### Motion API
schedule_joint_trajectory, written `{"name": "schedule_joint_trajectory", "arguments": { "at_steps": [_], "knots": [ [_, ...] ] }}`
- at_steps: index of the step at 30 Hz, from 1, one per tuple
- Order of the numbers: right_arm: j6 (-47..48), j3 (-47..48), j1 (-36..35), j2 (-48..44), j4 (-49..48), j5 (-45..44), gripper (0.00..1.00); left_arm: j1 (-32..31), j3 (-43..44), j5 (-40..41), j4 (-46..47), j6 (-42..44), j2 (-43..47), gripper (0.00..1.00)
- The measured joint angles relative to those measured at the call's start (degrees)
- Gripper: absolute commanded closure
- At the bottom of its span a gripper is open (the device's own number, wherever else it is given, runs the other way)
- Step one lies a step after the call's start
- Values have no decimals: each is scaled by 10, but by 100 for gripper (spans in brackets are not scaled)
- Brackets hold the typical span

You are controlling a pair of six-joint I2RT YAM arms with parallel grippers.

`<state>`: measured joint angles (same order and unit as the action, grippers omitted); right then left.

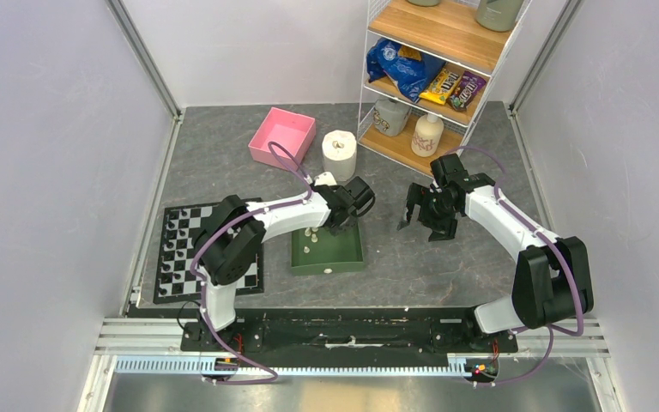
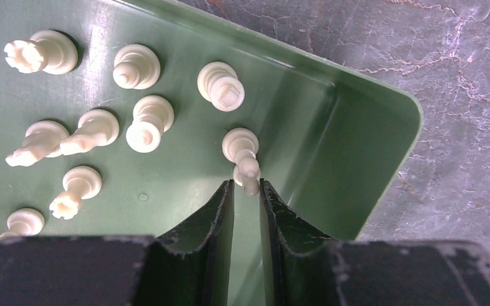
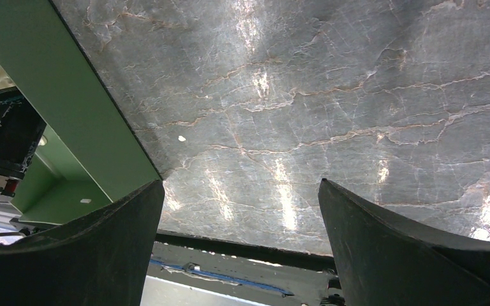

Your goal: Set up the chess pieces on the board

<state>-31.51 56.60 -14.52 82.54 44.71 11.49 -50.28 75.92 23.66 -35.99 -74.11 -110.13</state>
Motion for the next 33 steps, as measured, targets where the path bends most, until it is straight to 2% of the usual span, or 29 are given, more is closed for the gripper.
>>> {"name": "schedule_joint_trajectory", "arguments": {
  "at_steps": [7, 11, 14, 18, 26, 33],
  "knots": [
    [1, 0, 0, 0, 0, 0, 1, 0, 0, 0, 1, 0, -4, 75],
    [1, 0, 0, 0, 0, 0, 1, 0, 0, 2, 1, 0, -4, 83],
    [1, 0, 0, 0, 0, 0, 1, 0, 0, 3, 2, 0, -4, 94],
    [1, 0, 0, 0, 0, 0, 1, 0, 0, 3, 2, 0, -3, 98],
    [1, 0, 0, 0, 0, 0, 1, 0, -7, 2, 1, 1, 4, 98],
    [1, 0, 0, 0, 0, 0, 1, 0, -28, -5, 1, 24, 45, 98]
  ]
}}
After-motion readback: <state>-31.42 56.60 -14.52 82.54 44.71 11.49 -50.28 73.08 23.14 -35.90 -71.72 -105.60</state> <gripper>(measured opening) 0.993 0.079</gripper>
